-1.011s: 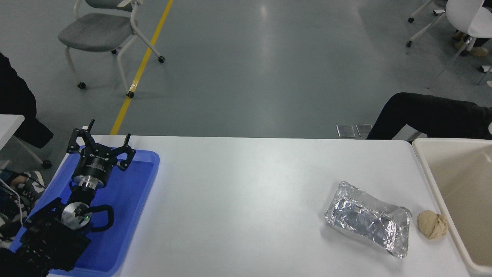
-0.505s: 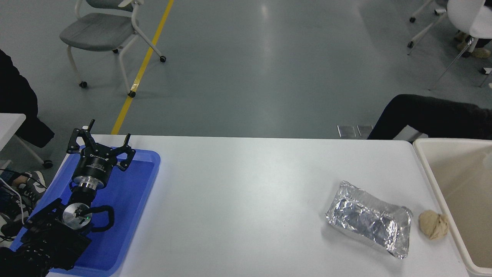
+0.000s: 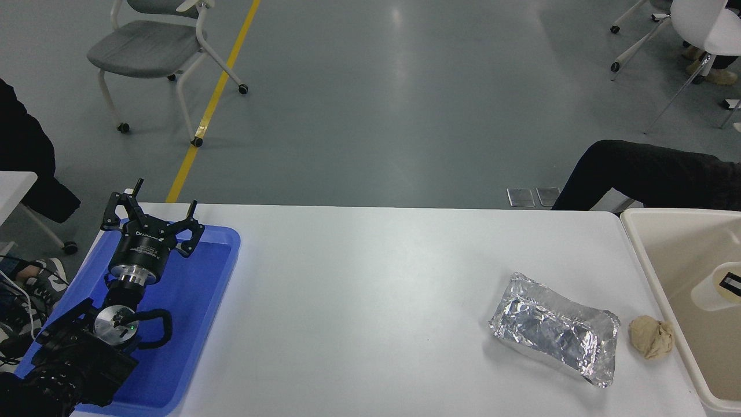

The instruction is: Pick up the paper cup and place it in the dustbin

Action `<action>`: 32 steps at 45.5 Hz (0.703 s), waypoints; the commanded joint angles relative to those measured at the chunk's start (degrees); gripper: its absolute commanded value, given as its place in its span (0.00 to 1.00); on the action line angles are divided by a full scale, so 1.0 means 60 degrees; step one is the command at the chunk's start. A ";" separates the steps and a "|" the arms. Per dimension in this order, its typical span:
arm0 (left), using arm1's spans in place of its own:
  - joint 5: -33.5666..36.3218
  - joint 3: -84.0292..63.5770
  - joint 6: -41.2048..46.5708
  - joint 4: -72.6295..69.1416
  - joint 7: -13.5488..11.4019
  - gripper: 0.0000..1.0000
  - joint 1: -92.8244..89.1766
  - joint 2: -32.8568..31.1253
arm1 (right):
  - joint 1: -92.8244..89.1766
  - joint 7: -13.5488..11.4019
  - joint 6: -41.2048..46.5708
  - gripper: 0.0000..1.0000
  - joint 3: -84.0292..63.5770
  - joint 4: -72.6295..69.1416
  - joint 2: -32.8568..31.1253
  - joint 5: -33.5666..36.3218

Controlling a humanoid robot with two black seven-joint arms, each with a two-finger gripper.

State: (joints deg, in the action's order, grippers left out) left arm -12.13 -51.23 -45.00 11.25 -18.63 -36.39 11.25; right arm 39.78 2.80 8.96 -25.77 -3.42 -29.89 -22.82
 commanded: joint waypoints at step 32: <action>0.0000 0.0013 0.0000 -0.0014 0.0015 1.00 0.0000 0.0000 | 0.4457 -0.0042 0.0821 1.00 -0.2486 -0.2665 -0.0481 -0.0108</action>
State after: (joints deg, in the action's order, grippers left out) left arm -12.13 -51.20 -45.00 11.29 -18.58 -36.39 11.26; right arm 54.37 2.66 11.88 -33.06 -9.64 -30.25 -23.11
